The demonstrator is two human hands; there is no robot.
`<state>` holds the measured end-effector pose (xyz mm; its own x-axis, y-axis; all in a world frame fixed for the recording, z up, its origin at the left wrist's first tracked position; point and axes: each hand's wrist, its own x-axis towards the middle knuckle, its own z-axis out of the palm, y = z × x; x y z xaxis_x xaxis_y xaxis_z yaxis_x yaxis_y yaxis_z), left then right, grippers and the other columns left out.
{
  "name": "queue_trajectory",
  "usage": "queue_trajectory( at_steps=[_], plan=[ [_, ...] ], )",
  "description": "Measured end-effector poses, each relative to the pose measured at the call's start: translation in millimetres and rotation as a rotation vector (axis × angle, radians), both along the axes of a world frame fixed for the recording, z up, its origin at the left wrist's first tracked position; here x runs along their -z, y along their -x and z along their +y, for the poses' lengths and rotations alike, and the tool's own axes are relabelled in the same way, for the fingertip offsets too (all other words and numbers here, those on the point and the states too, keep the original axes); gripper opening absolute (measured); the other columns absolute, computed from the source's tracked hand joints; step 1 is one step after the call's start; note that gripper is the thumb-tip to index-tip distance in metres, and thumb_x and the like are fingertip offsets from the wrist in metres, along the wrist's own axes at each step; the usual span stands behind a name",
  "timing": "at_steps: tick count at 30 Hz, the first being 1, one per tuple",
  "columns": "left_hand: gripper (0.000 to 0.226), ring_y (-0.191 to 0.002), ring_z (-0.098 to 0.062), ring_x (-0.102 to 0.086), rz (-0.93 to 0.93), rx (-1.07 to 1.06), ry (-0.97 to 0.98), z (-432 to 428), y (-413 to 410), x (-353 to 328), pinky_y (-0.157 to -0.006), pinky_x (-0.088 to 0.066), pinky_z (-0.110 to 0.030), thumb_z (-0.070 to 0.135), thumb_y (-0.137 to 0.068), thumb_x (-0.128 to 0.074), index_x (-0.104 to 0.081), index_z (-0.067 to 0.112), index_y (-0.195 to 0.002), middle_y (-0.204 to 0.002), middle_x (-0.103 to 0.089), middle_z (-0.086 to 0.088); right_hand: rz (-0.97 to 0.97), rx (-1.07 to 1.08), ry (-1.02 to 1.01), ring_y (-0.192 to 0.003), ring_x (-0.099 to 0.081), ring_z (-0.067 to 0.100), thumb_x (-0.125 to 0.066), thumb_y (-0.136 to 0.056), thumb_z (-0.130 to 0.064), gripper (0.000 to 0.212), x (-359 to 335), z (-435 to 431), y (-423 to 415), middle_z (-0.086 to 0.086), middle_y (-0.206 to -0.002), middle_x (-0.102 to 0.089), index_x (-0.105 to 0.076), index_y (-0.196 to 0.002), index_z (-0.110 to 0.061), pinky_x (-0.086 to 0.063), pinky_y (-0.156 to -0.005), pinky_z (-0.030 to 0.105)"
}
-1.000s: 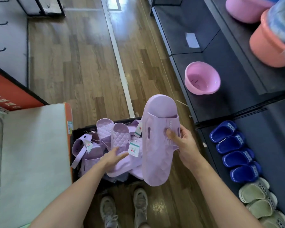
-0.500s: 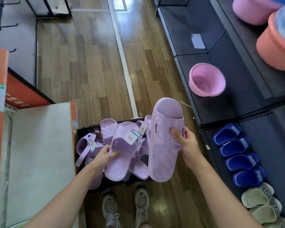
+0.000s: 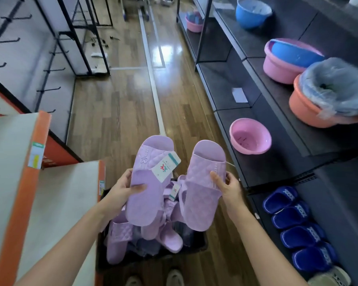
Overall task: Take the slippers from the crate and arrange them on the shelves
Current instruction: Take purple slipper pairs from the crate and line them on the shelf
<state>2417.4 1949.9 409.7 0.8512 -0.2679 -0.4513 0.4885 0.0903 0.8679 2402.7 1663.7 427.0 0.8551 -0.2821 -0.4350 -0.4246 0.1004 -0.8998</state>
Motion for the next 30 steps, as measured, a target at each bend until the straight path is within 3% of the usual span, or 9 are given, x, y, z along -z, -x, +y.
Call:
queue_trajectory(
  at_steps=[4,8,11,14,17,21,24,27,30],
  plan=[
    [0.074,-0.108,-0.021,-0.061,-0.018,-0.02,0.051,-16.6,9.3,-41.6,-0.093,-0.045,-0.046,0.03,-0.057,-0.078,-0.048,0.015,-0.123,-0.124,-0.06,-0.007,-0.045,-0.007,0.017,-0.097,-0.066,0.02,-0.075,-0.065,-0.038,0.055,-34.1,-10.8,8.6,0.003,-0.107,-0.067,-0.057,-0.112,-0.016,-0.055,-0.086,0.043],
    [0.07,-0.099,-0.015,-0.064,-0.067,-0.047,0.097,-35.0,20.2,-76.7,-0.077,-0.055,-0.03,0.031,-0.058,-0.076,-0.048,0.011,-0.12,-0.115,-0.064,-0.004,-0.103,-0.024,0.021,-0.093,-0.067,0.015,-0.073,-0.07,-0.035,0.047,-68.8,-15.1,20.4,0.001,-0.105,-0.068,-0.057,-0.11,-0.017,-0.057,-0.074,0.029],
    [0.048,-0.09,-0.011,-0.067,-0.098,-0.037,0.142,-42.7,19.3,-102.6,-0.067,-0.054,-0.023,0.02,-0.067,-0.068,-0.052,0.013,-0.113,-0.105,-0.067,0.0,-0.151,-0.009,0.049,-0.096,-0.066,0.015,-0.072,-0.065,-0.044,0.054,-95.2,-15.0,27.3,-0.002,-0.105,-0.068,-0.057,-0.111,-0.019,-0.056,-0.074,0.029],
    [0.046,-0.087,-0.013,-0.066,-0.124,-0.013,0.166,-44.4,13.8,-124.4,-0.07,-0.055,-0.025,0.024,-0.065,-0.07,-0.054,0.015,-0.107,-0.104,-0.066,-0.003,-0.191,0.032,0.09,-0.098,-0.064,0.015,-0.071,-0.064,-0.047,0.059,-120.9,-13.4,33.4,-0.001,-0.107,-0.067,-0.058,-0.113,-0.017,-0.055,-0.082,0.035],
    [0.075,-0.085,-0.015,-0.066,-0.15,0.034,0.2,-44.5,8.8,-151.4,-0.069,-0.055,-0.027,0.039,-0.04,-0.09,-0.054,0.014,-0.101,-0.098,-0.068,-0.004,-0.241,0.105,0.131,-0.1,-0.063,0.015,-0.069,-0.072,-0.04,0.041,-146.0,-10.9,40.8,-0.002,-0.107,-0.067,-0.059,-0.107,-0.022,-0.054,-0.085,0.036],
    [0.094,-0.08,-0.014,-0.068,-0.204,0.107,0.234,-44.0,0.3,-180.6,-0.062,-0.055,-0.024,0.047,-0.025,-0.092,-0.052,0.013,-0.104,-0.092,-0.071,-0.001,-0.26,0.209,0.184,-0.101,-0.059,0.015,-0.066,-0.078,-0.037,0.035,-174.3,-7.9,53.9,-0.006,-0.109,-0.062,-0.054,-0.108,-0.025,-0.052,-0.076,0.027],
    [0.092,-0.087,-0.016,-0.067,-0.218,0.18,0.267,-51.0,-5.5,-193.0,-0.071,-0.056,-0.028,0.046,-0.027,-0.092,-0.055,0.018,-0.106,-0.1,-0.07,-0.002,-0.249,0.311,0.228,-0.101,-0.059,0.018,-0.066,-0.079,-0.037,0.047,-192.7,-11.6,70.4,0.0,-0.113,-0.061,-0.054,-0.119,-0.015,-0.049,-0.07,0.022],
    [0.081,-0.096,-0.021,-0.065,-0.226,0.248,0.294,-65.0,-5.6,-204.2,-0.086,-0.05,-0.04,0.044,-0.034,-0.092,-0.059,0.022,-0.105,-0.108,-0.068,-0.006,-0.257,0.384,0.23,-0.095,-0.059,0.015,-0.066,-0.078,-0.039,0.047,-206.8,-19.1,89.8,-0.001,-0.111,-0.061,-0.053,-0.118,-0.017,-0.049,-0.067,0.023],
    [0.067,-0.091,-0.014,-0.067,-0.276,0.319,0.314,-90.9,-2.9,-216.9,-0.076,-0.056,-0.028,0.038,-0.048,-0.087,-0.059,0.019,-0.105,-0.105,-0.069,-0.003,-0.269,0.485,0.247,-0.094,-0.061,0.014,-0.065,-0.065,-0.05,0.059,-219.0,-31.5,115.1,-0.005,-0.107,-0.061,-0.053,-0.116,-0.021,-0.053,-0.072,0.027]
  ],
)
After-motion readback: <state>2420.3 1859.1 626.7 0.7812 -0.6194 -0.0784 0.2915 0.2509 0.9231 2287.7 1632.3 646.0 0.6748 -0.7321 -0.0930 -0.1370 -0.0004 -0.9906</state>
